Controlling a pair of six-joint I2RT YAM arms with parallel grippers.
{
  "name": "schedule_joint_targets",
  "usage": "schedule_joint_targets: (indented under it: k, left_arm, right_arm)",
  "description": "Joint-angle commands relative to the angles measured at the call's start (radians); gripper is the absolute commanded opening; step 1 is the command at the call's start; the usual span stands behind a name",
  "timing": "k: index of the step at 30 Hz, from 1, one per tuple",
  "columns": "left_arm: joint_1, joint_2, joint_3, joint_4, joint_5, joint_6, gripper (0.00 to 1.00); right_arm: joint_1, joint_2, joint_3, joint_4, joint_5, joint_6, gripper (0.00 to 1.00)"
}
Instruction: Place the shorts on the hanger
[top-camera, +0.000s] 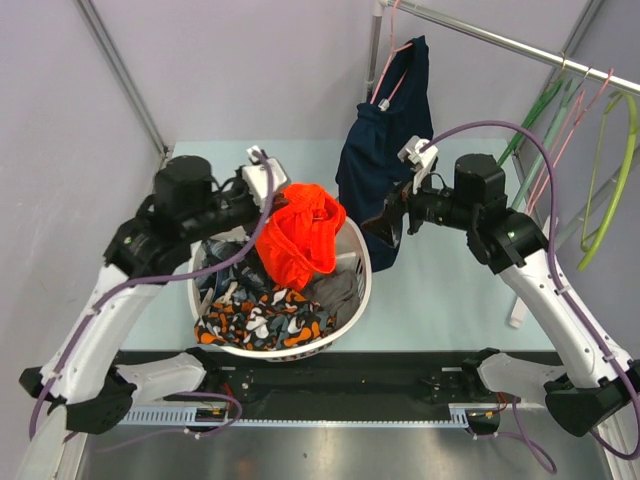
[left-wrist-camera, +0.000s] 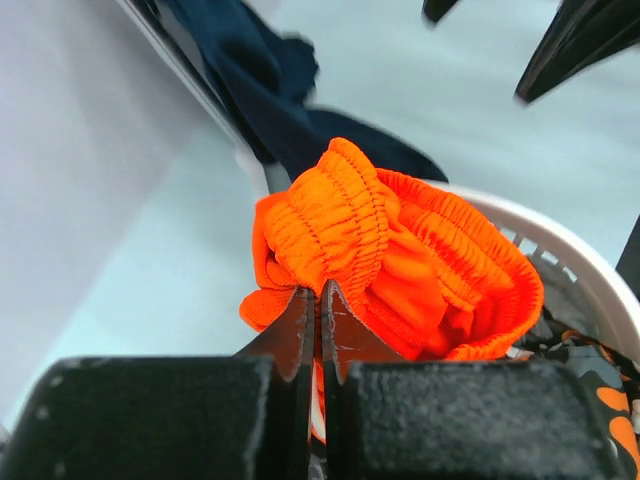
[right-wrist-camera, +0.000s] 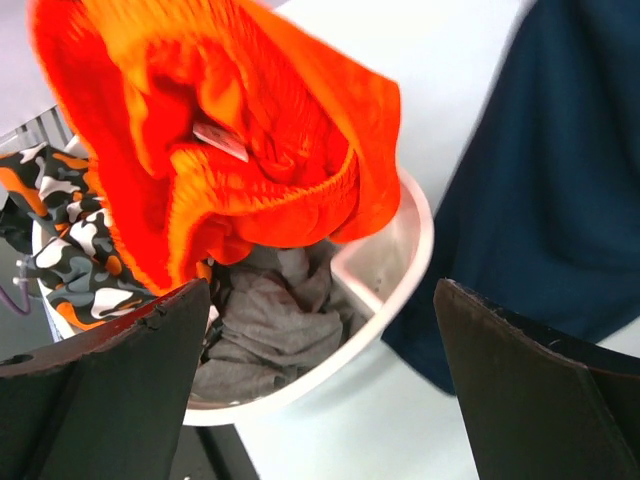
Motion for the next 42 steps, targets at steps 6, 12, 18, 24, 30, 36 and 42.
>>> schedule_joint_targets:
  k: [6,12,18,24,30,36,42]
  left_arm:
    - [0.008,-0.094,0.033,0.08,-0.01,-0.007,0.0]
    - [0.094,-0.079,0.011,0.171,-0.217,-0.253,0.0]
    - [0.099,-0.08,-0.004,0.219,-0.186,-0.347,0.01]
    - [0.112,-0.073,-0.009,0.21,-0.205,-0.39,0.0]
    - [0.146,-0.076,-0.007,0.202,-0.173,-0.429,0.0]
    - [0.192,-0.172,-0.125,0.182,-0.145,-0.448,0.01]
    - [0.192,-0.358,-0.24,-0.147,0.054,-0.057,0.16]
  right_arm:
    - [0.109,-0.013,0.04,0.136,0.032,-0.073,1.0]
    - [0.135,0.043,0.036,0.169,-0.012,0.171,1.0]
    - [0.274,0.115,0.021,0.245,0.07,0.12,1.0]
    - [0.379,0.174,0.023,0.402,0.157,-0.053,1.0]
    - [0.434,0.252,0.023,0.413,0.199,-0.195,0.88]
    - [0.437,0.229,0.024,0.225,0.19,-0.336,0.0]
    - [0.407,0.088,0.024,0.108,0.264,-0.541,0.0]
